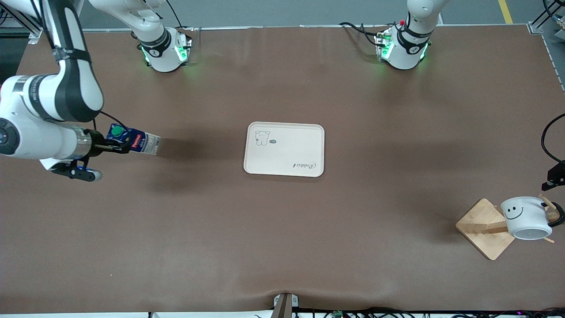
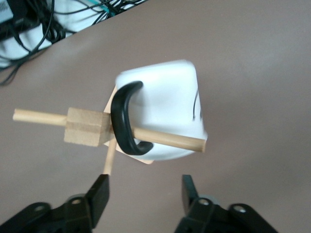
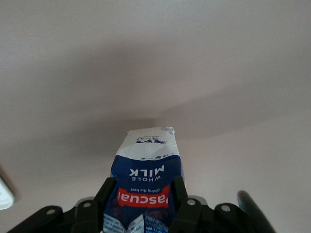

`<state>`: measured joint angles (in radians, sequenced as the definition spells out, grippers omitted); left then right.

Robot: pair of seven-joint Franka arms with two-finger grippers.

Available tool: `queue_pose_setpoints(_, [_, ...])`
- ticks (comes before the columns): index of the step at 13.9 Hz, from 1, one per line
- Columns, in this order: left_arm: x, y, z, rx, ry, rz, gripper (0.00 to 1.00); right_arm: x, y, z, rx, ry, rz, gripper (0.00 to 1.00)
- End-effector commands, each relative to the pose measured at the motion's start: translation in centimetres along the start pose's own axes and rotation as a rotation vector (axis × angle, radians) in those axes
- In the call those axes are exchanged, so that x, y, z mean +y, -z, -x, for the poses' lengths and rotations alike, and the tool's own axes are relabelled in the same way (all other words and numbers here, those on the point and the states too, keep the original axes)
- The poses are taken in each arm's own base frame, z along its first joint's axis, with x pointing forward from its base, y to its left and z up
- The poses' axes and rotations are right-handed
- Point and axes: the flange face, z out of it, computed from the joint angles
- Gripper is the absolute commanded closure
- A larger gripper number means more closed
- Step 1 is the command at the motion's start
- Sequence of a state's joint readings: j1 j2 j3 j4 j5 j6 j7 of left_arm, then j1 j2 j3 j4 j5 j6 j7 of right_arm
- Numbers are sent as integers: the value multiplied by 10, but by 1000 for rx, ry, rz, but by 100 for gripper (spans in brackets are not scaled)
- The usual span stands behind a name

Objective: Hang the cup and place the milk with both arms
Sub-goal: 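Lower the milk carton onto the table with the right gripper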

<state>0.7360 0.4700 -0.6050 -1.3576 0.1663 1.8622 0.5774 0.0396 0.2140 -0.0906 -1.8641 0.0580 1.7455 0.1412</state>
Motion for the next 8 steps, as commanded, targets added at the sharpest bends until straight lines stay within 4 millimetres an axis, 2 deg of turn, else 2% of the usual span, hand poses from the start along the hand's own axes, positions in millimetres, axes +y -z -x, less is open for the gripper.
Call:
queue_pose_setpoints(1, [31,30,-3,-48,116,4,0,29,-12,4,18,43,-9,100])
queue_pose_setpoints(3, [49,40,-8,-60,158,8,0,53,-26,-2,34,79,-7,100])
queue_pose_setpoints(5, [69,51,-10,-87,212,6,0,71,-31,-7,67,102,-8,100])
queue_pose_setpoints(8, [88,65,-11,-101,252,-2,0,74,-37,-10,61,100,-6,100])
